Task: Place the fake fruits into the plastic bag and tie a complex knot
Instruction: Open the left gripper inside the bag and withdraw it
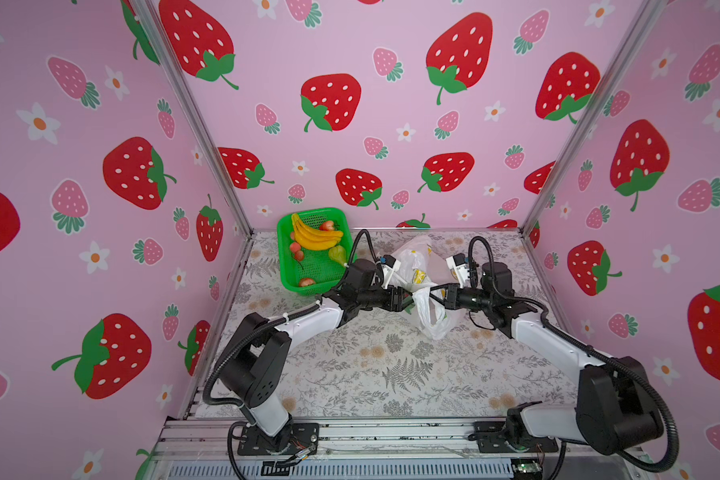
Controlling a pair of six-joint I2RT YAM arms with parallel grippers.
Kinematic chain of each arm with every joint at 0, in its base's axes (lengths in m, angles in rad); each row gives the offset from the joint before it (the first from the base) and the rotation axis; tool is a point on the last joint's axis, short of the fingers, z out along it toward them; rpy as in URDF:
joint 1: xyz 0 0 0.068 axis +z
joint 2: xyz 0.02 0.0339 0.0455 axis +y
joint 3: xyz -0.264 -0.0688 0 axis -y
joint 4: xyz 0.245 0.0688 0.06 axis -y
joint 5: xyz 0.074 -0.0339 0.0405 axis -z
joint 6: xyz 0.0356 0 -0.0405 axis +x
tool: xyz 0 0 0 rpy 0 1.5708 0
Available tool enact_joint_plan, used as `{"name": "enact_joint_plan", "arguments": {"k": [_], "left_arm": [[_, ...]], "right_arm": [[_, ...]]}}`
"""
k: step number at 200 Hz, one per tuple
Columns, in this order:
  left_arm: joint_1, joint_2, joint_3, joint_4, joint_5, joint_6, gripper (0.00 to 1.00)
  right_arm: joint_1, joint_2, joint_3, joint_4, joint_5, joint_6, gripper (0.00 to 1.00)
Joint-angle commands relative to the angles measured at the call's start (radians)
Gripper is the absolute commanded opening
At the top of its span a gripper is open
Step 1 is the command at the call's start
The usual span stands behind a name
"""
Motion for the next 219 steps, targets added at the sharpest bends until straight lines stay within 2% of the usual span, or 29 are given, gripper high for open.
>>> {"name": "enact_joint_plan", "arguments": {"k": [1,33,47,62,82,163,184,219], "left_arm": [[0.005,-0.074,-0.052,-0.051,-0.027,-0.009,0.64],[0.010,-0.205,-0.176,-0.133,-0.158,-0.027,0.63],[0.025,-0.249,-0.240,-0.131,-0.244,-0.088,0.63],[0.060,-0.257,-0.290,-0.081,-0.274,-0.173,0.63],[0.095,-0.208,-0.303,-0.012,-0.279,-0.247,0.63],[0.112,0.079,-0.130,0.042,-0.293,-0.277,0.61],[0.113,0.132,-0.100,0.050,-0.287,-0.284,0.58],[0.113,0.178,-0.096,0.081,-0.276,-0.296,0.46]], "right_arm": [[-0.008,0.012,-0.012,0.042,0.029,0.027,0.00],[-0.011,0.008,-0.012,0.039,0.034,0.025,0.00],[-0.011,0.007,-0.010,0.036,0.041,0.019,0.00],[-0.011,0.011,-0.006,0.034,0.042,0.014,0.00],[-0.011,0.020,-0.004,0.046,0.037,0.017,0.00],[-0.011,0.020,-0.002,0.036,0.032,0.005,0.00],[-0.011,0.020,-0.006,0.036,0.035,0.000,0.00],[-0.012,0.018,-0.009,0.035,0.042,-0.004,0.00]]}}
